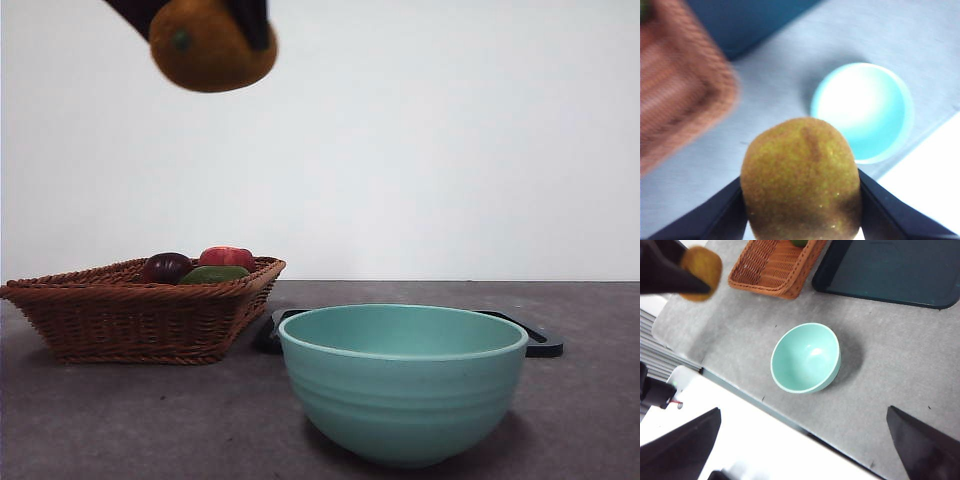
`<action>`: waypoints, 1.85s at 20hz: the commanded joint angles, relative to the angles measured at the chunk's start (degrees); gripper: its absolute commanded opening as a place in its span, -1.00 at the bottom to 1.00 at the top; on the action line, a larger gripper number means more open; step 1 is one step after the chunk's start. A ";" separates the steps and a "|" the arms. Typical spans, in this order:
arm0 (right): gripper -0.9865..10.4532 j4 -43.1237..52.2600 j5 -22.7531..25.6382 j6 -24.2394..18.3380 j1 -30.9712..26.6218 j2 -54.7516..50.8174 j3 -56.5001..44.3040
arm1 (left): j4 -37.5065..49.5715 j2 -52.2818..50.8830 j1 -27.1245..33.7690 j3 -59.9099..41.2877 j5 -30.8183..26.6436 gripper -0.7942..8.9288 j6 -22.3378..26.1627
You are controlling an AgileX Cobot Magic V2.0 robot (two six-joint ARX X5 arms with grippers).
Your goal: Pick up the wifruite, put it on the bowl, pick up the plate, put it on desk
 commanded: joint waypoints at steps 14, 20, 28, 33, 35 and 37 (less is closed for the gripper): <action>0.25 -4.48 4.76 -3.63 0.17 0.04 12.46 | 8.81 13.31 -14.05 1.27 -7.02 -0.46 -13.55; 0.25 -4.46 4.76 -3.65 0.17 0.04 12.46 | 12.57 23.98 -13.97 1.27 -7.02 -0.46 -13.59; 0.25 -4.46 4.76 -3.72 0.17 0.04 12.46 | 15.21 29.40 -13.35 1.27 -7.02 -0.46 -14.67; 0.25 -4.46 4.76 -3.82 0.17 0.04 12.46 | 14.73 31.23 -12.74 1.27 -6.80 -0.46 -14.60; 0.25 -4.44 4.76 -3.82 0.17 0.04 12.46 | 14.86 32.57 -12.74 1.27 -6.19 -0.46 -14.56; 0.25 -4.46 4.76 -3.80 0.17 0.04 12.46 | 15.19 33.00 -12.74 1.27 -6.16 -0.46 -13.99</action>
